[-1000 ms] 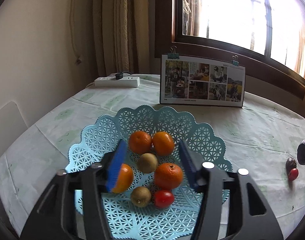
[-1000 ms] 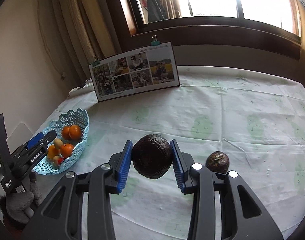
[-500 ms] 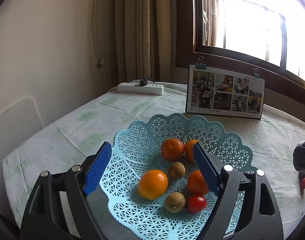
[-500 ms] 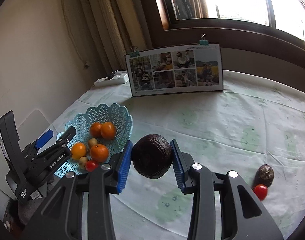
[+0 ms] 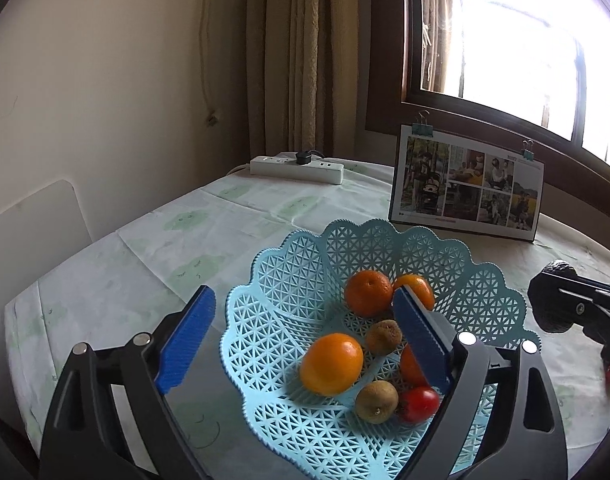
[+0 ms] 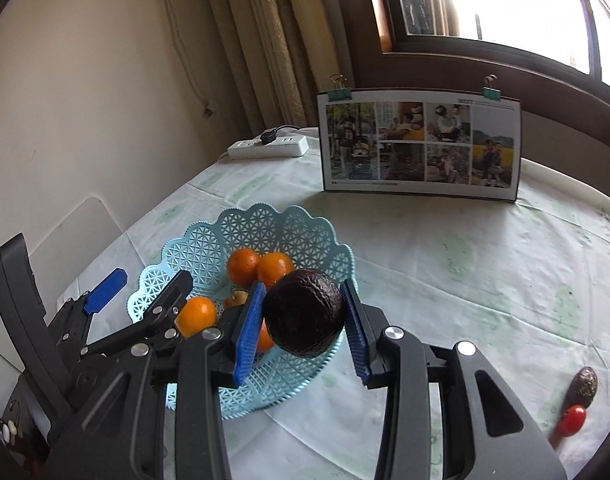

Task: Organize fruits
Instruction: 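Carry the dark avocado over the basket and open the right tool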

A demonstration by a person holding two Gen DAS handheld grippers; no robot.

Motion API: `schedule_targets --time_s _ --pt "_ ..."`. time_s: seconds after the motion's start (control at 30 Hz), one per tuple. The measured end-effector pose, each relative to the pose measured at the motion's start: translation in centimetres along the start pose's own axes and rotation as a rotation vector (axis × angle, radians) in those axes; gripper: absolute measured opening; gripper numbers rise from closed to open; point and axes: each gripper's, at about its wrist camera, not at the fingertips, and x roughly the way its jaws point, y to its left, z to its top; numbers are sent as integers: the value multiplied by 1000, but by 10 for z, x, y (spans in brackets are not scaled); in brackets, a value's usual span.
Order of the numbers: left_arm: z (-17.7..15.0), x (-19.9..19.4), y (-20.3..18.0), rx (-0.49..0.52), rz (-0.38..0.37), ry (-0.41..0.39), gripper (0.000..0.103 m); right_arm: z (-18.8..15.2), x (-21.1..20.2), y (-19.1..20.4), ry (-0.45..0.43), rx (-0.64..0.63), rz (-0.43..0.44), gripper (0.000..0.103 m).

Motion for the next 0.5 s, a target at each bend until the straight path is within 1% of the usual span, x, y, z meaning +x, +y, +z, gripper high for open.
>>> schedule_targets --time_s 0.03,0.1,0.27,0.5 --pt "0 1 1 -5 -1 2 92 0 3 1 5 -2 0 39" --pt "0 1 3 -14 -4 6 96 1 8 3 14 -1 1 39" --pt "-1 3 6 -27 -5 16 97 0 12 1 12 12 13 40" --pt "0 5 7 -31 -3 24 98 -4 6 -9 11 38 -2 40"
